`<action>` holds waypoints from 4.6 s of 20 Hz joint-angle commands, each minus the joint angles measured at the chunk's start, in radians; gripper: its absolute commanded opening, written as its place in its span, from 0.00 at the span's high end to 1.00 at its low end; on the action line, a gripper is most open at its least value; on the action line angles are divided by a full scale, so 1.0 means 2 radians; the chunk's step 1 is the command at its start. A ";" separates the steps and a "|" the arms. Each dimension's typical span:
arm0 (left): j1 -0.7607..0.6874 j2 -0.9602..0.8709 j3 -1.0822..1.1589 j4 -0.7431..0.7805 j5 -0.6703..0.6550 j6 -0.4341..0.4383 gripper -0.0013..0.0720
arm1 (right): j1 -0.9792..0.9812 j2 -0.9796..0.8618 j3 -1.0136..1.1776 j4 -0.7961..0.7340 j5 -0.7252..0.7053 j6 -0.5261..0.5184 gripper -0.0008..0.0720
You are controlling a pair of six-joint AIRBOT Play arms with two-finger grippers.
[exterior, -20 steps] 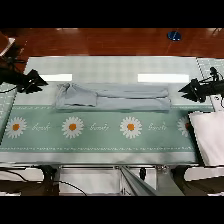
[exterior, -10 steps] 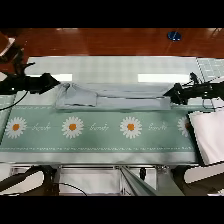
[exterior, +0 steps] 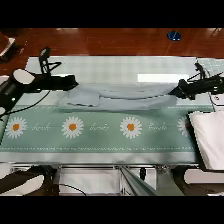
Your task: Fold the shirts.
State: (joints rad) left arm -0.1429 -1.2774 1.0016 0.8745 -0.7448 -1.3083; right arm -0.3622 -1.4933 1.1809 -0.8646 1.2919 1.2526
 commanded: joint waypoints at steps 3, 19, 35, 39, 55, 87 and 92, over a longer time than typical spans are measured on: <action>-0.125 -0.067 0.044 -0.002 0.048 -0.016 0.96 | -0.008 0.197 -0.058 -0.044 0.022 0.007 0.96; -0.385 -0.408 0.425 -0.077 -0.073 -0.104 0.96 | -0.008 0.366 -0.098 -0.003 0.030 0.038 0.96; 0.067 0.046 0.168 0.090 -0.194 -0.079 0.96 | 0.299 0.125 0.041 0.056 -0.117 0.079 0.96; 0.085 0.229 -0.040 0.076 -0.136 -0.076 0.96 | 0.397 -0.027 0.145 0.054 -0.134 0.090 0.96; 0.084 0.369 -0.292 -0.016 -0.081 -0.076 0.96 | 0.356 -0.163 0.310 0.138 -0.025 0.093 0.43; 0.084 0.364 -0.292 -0.015 -0.063 -0.076 0.96 | 0.252 -0.032 -0.152 0.147 -0.163 0.022 0.45; 0.084 0.364 -0.292 -0.016 -0.059 -0.076 0.96 | 0.270 -0.032 -0.064 0.115 -0.119 0.002 0.96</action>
State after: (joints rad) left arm 0.0238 -0.5499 0.4183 0.8433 -0.8700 -1.4597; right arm 0.1539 -1.5433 0.9558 -0.6155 0.9962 1.2831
